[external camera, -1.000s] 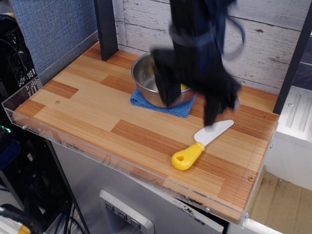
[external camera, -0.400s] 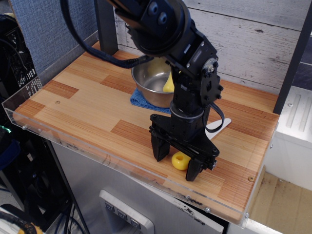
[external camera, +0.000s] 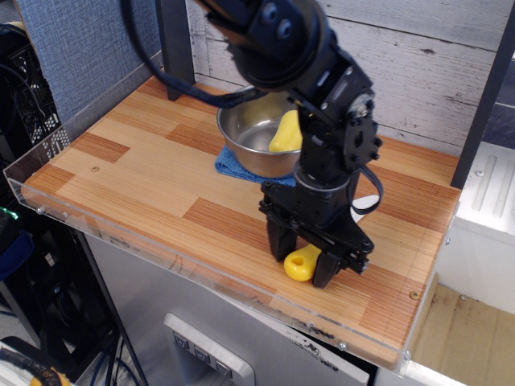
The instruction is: Put the knife to the left of the bowl.
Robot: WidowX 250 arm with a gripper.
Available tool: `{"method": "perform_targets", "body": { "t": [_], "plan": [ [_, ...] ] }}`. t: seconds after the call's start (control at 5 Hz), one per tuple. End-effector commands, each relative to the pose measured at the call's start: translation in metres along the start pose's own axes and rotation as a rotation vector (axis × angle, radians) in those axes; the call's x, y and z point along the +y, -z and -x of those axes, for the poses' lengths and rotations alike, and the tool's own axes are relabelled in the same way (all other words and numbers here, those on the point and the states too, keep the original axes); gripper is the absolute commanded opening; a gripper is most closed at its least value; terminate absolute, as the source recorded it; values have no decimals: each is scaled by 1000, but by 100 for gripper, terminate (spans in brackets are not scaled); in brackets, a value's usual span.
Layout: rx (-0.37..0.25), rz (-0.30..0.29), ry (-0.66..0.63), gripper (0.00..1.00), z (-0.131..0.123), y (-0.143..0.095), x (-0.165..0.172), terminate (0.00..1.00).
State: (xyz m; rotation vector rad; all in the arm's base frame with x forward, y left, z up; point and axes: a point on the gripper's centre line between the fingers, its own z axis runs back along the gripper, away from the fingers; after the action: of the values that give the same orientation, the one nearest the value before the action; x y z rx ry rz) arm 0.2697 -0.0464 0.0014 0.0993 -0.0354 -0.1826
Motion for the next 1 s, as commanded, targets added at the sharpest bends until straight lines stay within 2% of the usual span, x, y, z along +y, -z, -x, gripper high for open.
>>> {"method": "perform_targets", "body": {
  "t": [0.0, 0.2, 0.4, 0.6, 0.8],
  "plan": [
    [69, -6, -23, 0, 19, 21, -2, 0],
    [15, 17, -7, 0, 20, -5, -9, 0],
    [-106, 142, 25, 0, 24, -51, -7, 0],
    [-197, 224, 4, 0, 39, -90, 14, 0],
    [-222, 250, -49, 0, 60, -104, 57, 0]
  ]
}}
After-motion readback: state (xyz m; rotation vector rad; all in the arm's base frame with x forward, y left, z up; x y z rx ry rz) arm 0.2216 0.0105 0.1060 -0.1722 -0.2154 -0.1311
